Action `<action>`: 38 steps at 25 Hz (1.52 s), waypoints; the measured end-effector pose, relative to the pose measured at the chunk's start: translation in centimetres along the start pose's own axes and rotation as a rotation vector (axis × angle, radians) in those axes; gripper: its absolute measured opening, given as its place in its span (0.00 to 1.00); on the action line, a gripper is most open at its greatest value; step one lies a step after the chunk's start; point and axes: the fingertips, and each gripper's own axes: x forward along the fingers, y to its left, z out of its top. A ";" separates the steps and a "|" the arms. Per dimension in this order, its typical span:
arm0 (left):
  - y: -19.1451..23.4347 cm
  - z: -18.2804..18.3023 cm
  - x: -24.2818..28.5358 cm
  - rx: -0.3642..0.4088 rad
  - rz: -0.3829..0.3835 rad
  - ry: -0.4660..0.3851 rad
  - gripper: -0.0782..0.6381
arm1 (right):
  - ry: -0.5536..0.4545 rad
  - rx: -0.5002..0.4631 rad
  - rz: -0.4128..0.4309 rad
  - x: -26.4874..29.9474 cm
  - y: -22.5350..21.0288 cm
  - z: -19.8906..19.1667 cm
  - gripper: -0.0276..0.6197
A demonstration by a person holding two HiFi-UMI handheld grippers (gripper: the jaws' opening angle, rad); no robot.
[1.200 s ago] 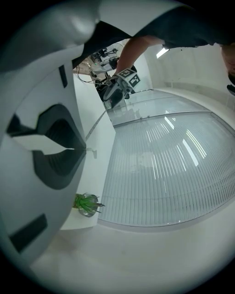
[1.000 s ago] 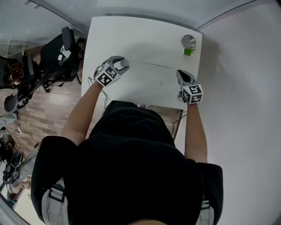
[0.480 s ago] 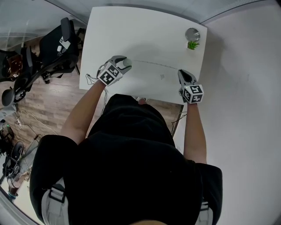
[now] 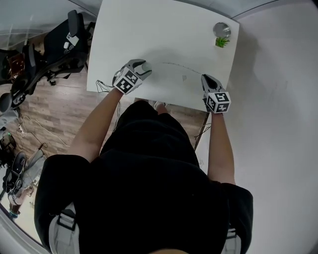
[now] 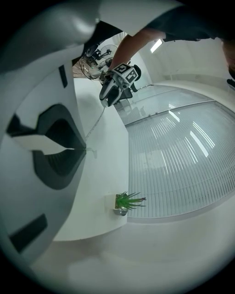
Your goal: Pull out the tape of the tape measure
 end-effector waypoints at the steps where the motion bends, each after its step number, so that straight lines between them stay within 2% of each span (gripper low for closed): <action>1: -0.2 -0.1 0.1 -0.003 0.007 -0.003 0.43 | 0.001 -0.001 0.002 -0.1 0.0 -0.2 0.06; 10: -1.2 -1.2 0.9 -0.046 0.043 -0.026 0.43 | 0.021 0.028 0.000 -0.6 -0.8 -3.3 0.06; 21: -1.4 -3.5 2.0 -0.031 0.090 0.005 0.43 | 0.069 0.009 0.011 0.1 -0.9 -5.2 0.07; 27: -1.5 -4.1 2.9 -0.029 0.081 0.036 0.43 | 0.111 -0.031 0.019 0.4 -1.0 -6.4 0.07; 38: -1.9 -4.1 2.8 -0.022 0.050 0.022 0.43 | 0.144 -0.039 0.001 0.0 -1.1 -7.4 0.07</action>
